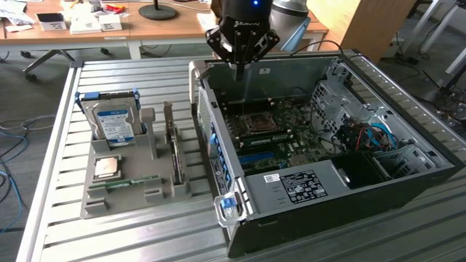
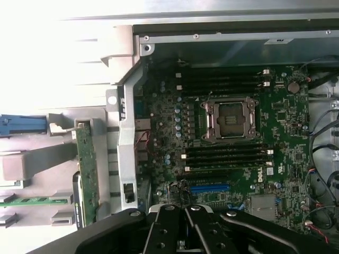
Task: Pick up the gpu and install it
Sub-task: 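Reach for the gpu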
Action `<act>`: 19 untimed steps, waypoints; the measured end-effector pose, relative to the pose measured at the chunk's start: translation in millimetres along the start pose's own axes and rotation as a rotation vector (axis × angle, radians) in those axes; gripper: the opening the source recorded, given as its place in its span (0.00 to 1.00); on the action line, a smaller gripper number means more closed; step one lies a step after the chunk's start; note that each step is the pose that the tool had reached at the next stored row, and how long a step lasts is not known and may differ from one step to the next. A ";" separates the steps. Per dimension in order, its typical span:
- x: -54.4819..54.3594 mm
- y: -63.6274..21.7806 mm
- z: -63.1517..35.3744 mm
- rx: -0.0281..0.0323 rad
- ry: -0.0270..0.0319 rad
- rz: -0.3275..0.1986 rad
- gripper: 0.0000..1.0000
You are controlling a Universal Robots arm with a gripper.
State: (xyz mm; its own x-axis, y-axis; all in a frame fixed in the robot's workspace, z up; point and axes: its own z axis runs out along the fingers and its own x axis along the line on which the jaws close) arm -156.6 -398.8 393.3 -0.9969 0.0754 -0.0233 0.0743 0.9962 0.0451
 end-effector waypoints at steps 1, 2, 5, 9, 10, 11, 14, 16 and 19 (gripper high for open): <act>0.9 -0.1 0.0 0.0000 0.0000 0.000 0.11; 1.9 -0.1 0.0 0.0000 0.0000 0.000 0.11; 5.1 -0.4 -0.1 0.0000 -0.0001 0.000 0.11; 10.0 -0.7 -0.3 0.0000 0.0000 0.000 0.11; 11.1 -0.8 -0.3 0.0000 0.0000 0.000 0.11; 12.3 -0.9 -0.3 0.0000 0.0000 0.000 0.11; 15.9 -1.2 -0.4 -0.0001 -0.0001 0.000 0.11; 18.0 -1.3 -0.5 0.0000 0.0000 0.000 0.11; 21.1 -1.6 -0.5 0.0000 -0.0001 0.000 0.11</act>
State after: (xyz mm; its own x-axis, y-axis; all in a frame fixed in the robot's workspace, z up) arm -177.8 -398.8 393.3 -0.9969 0.0754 -0.0234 0.0743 0.9962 0.0451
